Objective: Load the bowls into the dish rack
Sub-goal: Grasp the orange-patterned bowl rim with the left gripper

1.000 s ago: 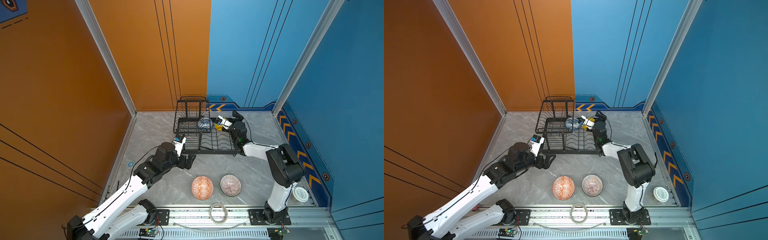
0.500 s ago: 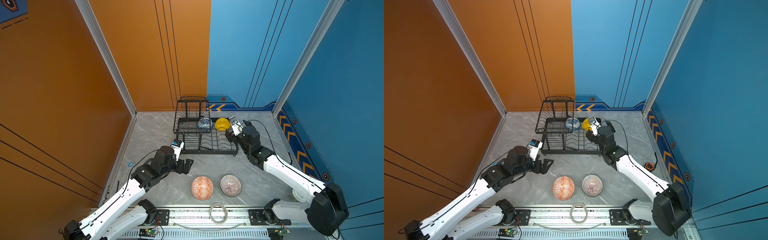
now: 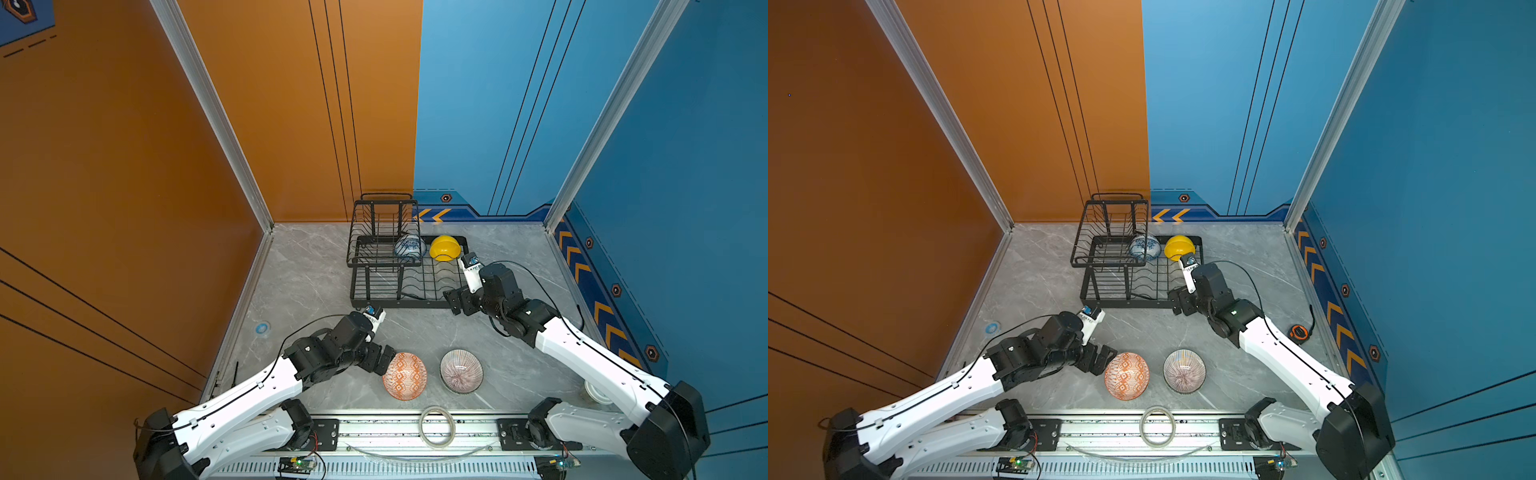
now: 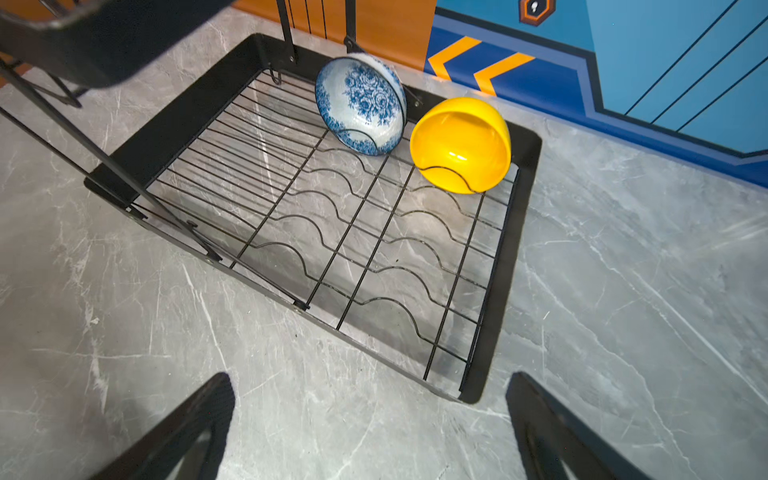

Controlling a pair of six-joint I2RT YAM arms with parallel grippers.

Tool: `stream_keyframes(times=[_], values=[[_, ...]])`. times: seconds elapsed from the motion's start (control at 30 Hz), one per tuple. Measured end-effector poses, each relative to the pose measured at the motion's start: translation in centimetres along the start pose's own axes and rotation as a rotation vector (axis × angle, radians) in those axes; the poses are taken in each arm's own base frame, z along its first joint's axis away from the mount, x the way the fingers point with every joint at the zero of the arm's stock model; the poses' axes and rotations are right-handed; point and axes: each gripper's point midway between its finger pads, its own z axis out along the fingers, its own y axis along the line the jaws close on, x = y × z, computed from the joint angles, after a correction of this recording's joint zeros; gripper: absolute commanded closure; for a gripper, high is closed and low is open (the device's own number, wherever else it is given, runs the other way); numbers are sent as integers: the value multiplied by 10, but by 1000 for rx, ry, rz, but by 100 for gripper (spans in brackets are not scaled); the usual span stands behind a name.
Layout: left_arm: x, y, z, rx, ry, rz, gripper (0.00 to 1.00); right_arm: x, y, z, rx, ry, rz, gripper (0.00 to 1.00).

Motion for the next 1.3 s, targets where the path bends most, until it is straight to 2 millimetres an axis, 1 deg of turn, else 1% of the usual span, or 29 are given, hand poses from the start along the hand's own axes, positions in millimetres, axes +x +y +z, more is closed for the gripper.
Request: stream_keyframes(times=[0.03, 0.07, 0.17, 0.23, 0.3, 0.47, 0.77, 0.9, 1.03, 1.2, 1.3], values=[[4, 0, 3, -3, 16, -4, 19, 2, 0, 1, 0, 8, 3, 0], [8, 0, 6, -6, 30, -12, 25, 4, 0, 3, 0, 15, 5, 0], [17, -2, 13, -13, 72, -18, 41, 9, 1, 8, 2, 37, 10, 0], [22, -4, 16, -14, 92, -20, 48, 12, 1, 12, 2, 50, 11, 0], [25, -6, 18, -13, 105, -24, 54, 14, 2, 14, 2, 60, 13, 0], [32, -9, 24, -18, 141, -27, 61, 18, 4, 18, -1, 75, 7, 0], [44, -15, 36, -21, 194, -21, 74, 18, 6, 18, -3, 76, 12, 0], [48, -19, 43, -18, 219, -16, 82, 18, 6, 18, -3, 76, 12, 0], [50, -22, 46, -19, 231, -11, 90, 19, 6, 18, -3, 76, 13, 0], [47, -24, 46, -14, 225, -12, 99, 20, 6, 19, -3, 79, 15, 0], [47, -24, 46, -16, 228, -12, 100, 20, 5, 19, -3, 78, 16, 0]])
